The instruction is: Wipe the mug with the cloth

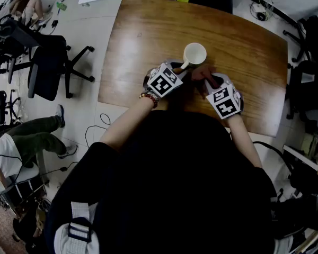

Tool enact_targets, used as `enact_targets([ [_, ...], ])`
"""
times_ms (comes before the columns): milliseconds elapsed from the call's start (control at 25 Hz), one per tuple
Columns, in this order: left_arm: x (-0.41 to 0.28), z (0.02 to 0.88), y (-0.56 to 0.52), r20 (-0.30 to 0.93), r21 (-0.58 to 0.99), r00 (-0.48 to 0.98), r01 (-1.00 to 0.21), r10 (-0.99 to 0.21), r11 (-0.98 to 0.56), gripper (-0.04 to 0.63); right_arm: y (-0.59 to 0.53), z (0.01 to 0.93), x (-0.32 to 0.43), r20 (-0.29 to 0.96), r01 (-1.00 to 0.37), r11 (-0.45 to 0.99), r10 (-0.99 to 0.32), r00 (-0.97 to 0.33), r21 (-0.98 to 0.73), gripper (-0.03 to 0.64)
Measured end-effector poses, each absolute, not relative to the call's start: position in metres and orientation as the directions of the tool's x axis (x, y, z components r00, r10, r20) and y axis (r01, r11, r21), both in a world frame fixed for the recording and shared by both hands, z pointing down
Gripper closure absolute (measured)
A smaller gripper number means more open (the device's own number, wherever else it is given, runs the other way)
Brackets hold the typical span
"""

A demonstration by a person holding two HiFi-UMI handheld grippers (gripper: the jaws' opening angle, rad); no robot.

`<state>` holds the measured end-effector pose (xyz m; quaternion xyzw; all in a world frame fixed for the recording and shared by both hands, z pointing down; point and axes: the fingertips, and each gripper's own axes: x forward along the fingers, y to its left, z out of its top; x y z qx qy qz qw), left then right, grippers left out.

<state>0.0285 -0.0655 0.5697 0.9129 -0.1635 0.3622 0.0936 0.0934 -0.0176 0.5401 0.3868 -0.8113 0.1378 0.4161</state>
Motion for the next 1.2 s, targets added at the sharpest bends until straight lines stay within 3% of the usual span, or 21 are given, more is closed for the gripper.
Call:
enact_targets([
  [200, 0.035, 0.571, -0.060, 0.699, 0.057, 0.682, -0.353, -0.215, -0.934, 0.508, -0.030, 0.523, 0.081, 0.803, -0.711, 0.660, -0.549, -0.233, 0.244, 0.554],
  [400, 0.038, 0.571, -0.054, 0.712, 0.056, 0.675, -0.331, -0.195, -0.942, 0.505, -0.036, 0.532, 0.069, 0.833, -0.663, 0.691, -0.522, -0.184, 0.287, 0.555],
  [1200, 0.041, 0.572, -0.052, 0.715, 0.070, 0.675, -0.329, -0.183, -0.942, 0.506, -0.044, 0.606, 0.088, 0.925, -0.583, 0.778, -0.363, -0.115, 0.233, 0.555],
])
